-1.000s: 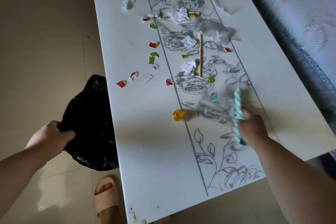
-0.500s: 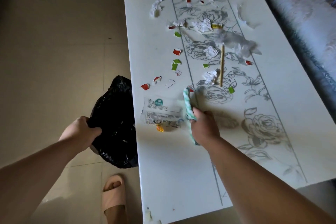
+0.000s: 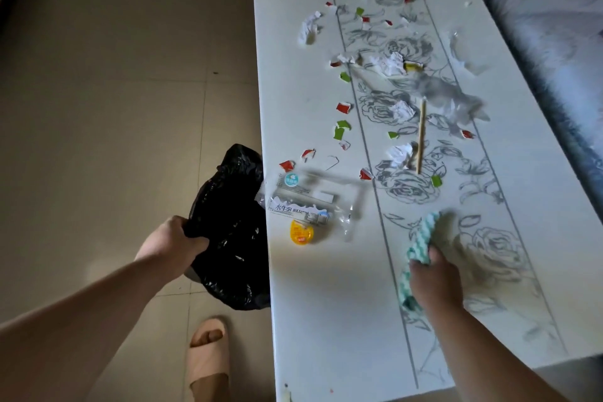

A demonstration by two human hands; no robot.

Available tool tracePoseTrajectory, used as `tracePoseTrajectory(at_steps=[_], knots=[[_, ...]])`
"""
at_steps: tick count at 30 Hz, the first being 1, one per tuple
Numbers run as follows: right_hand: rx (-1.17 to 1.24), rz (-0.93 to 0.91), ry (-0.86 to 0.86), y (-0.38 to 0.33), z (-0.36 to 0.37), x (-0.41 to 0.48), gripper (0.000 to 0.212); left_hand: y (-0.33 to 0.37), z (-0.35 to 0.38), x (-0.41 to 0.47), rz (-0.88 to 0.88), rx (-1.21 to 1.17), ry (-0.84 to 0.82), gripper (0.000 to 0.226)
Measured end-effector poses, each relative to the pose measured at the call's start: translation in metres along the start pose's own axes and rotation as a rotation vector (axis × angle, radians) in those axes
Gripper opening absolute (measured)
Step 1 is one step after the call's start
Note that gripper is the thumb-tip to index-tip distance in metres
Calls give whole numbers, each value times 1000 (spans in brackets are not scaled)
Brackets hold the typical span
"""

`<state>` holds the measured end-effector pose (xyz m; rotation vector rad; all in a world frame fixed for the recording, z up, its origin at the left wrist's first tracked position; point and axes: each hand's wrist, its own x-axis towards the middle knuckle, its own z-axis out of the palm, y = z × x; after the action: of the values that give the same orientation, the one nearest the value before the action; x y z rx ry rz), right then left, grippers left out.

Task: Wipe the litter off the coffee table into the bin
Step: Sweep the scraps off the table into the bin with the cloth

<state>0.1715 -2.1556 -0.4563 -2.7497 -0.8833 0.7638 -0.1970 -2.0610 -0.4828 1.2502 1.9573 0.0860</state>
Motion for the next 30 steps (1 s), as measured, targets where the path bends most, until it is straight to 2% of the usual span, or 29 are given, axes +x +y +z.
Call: tracePoseTrajectory(at_steps=[10,19,23,28,30], knots=[[68,-190,-114,-109,78,-64,49,-21,-8,16,-4,-17,4,17],[46,-345,-238,-138,98,-93,53,-20,-28,37,41,69,1,21],[153,-320,-88,-125,87,-88,48,-19,-37,46,48,128,-19,30],[199,2,141,-91,58,-48,44,-19,-43,54,62,149,-37,29],[212,-7,217,-94,47,-36,49,-20,-45,58,66,144,-41,27]])
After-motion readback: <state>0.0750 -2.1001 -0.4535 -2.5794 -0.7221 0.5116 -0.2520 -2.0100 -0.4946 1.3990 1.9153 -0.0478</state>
